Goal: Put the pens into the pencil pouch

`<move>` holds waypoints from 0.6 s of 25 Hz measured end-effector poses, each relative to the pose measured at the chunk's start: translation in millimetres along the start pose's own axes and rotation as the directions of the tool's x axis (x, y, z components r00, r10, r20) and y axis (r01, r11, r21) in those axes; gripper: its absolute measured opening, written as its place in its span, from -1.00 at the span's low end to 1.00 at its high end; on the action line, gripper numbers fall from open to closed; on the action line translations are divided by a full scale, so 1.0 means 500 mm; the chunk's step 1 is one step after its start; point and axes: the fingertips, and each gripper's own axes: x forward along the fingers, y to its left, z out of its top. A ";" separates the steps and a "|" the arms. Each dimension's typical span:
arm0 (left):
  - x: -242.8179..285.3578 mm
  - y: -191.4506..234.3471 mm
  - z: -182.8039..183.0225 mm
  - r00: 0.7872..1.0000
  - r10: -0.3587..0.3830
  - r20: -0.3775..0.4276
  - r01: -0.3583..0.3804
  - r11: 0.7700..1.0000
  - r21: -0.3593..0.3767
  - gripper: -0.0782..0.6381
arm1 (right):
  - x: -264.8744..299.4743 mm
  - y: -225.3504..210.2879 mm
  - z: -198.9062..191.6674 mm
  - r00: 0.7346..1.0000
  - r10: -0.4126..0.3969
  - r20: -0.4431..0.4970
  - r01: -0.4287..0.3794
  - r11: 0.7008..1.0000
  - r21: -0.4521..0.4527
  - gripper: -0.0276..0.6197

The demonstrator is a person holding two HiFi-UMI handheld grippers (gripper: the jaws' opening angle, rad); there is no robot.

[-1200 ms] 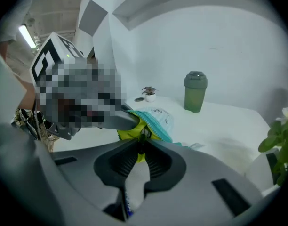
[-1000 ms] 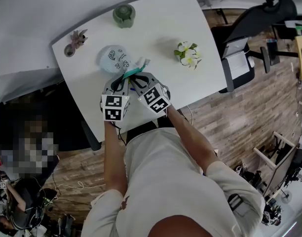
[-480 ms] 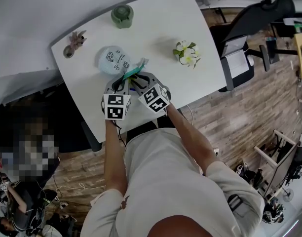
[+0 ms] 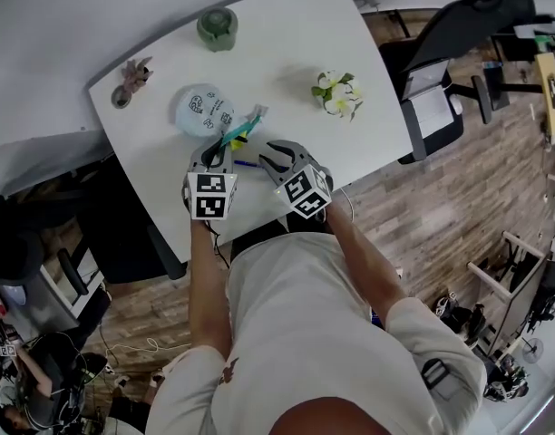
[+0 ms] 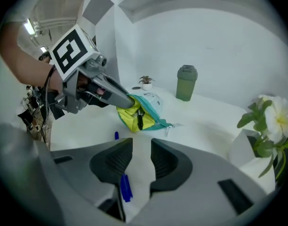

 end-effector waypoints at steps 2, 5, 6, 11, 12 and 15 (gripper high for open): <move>0.001 0.000 -0.002 1.000 0.004 -0.002 -0.004 1.000 0.008 -0.76 | -0.014 -0.002 -0.018 1.000 0.001 -0.010 -0.001 1.000 -0.001 -0.53; 0.003 -0.001 -0.005 1.000 0.005 -0.007 -0.005 1.000 0.014 -0.76 | -0.033 -0.001 -0.045 0.999 0.019 -0.029 -0.019 1.000 -0.006 -0.50; 0.003 -0.002 -0.006 1.000 0.004 -0.009 -0.004 1.000 0.015 -0.76 | -0.037 0.000 -0.053 0.999 0.027 -0.035 -0.027 1.000 -0.010 -0.49; 0.003 -0.001 -0.006 1.000 -0.001 -0.011 0.001 1.000 0.022 -0.76 | -0.051 0.016 -0.087 0.995 0.081 -0.057 -0.081 0.997 0.011 -0.46; 0.002 -0.001 -0.006 1.000 -0.002 -0.011 0.002 1.000 0.025 -0.76 | -0.052 0.020 -0.094 0.994 0.087 -0.067 -0.087 0.996 0.004 -0.46; 0.001 -0.002 -0.009 1.000 -0.003 -0.014 0.004 1.000 0.028 -0.76 | -0.050 0.036 -0.116 0.989 0.105 -0.100 -0.107 0.994 -0.014 -0.46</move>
